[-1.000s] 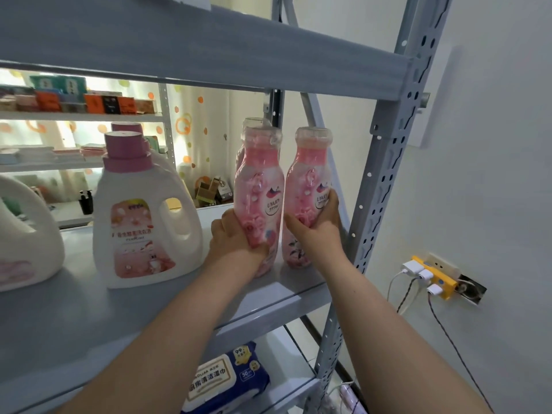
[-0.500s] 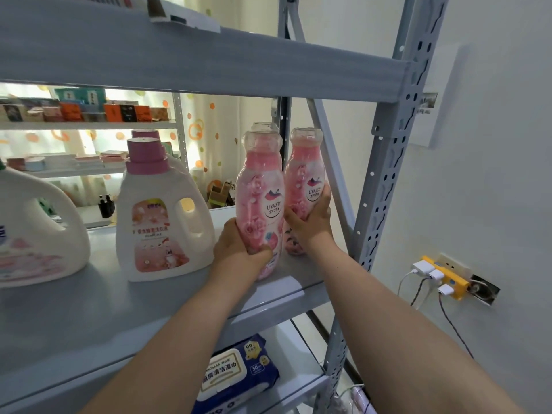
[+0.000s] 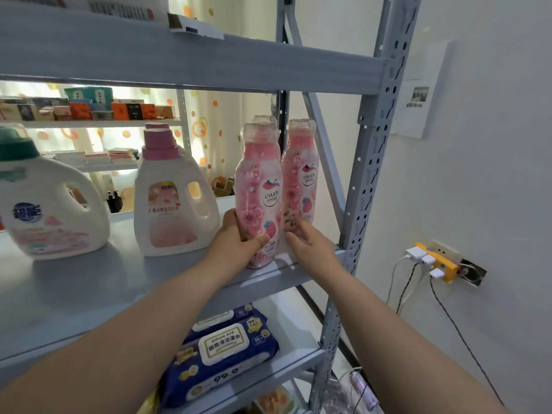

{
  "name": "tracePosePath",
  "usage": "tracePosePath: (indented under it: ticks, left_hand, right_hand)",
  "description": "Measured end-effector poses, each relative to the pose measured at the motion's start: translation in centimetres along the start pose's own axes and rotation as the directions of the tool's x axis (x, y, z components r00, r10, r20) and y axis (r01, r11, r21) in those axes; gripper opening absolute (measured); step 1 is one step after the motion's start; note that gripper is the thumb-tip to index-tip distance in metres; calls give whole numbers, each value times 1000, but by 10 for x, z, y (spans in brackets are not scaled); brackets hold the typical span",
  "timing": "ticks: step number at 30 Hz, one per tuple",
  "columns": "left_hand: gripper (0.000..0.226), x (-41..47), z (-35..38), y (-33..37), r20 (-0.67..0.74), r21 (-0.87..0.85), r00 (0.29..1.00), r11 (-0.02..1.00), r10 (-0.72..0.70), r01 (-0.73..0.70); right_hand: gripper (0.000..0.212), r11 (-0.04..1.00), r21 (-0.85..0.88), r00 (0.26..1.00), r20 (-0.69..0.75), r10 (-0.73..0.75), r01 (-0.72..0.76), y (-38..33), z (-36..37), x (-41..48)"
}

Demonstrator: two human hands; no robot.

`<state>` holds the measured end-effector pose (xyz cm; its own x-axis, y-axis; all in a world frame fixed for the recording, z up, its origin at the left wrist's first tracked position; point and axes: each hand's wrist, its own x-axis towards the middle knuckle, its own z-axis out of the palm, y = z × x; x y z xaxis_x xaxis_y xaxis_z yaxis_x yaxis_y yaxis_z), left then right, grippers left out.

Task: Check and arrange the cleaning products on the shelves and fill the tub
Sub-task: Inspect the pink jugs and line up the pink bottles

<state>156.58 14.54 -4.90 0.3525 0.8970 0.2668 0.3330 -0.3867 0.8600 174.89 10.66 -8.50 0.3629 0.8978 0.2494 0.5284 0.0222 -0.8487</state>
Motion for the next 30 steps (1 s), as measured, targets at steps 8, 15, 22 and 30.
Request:
tracePosePath:
  ticks: [8,15,22,30]
  left_hand:
    - [51,-102,-25,22,100,-206,995,978,-4,25]
    - [25,-201,1,11,14,-618,968,759,-252,206]
    - [52,-251,15,-5,490,-812,802,156,-342,563]
    - [58,-247,5,-48,582,-565,759,526,-292,636]
  right_hand:
    - [47,770,624,987,156,41,-131,-29,2,-96]
    - [30,476,844,965,256,50,-249,-25,29,-182]
    - [75,445,808,878,470,-90,-387,-9,47,-232]
    - [111,403,880,968,241,72,-249,-4,65,-245]
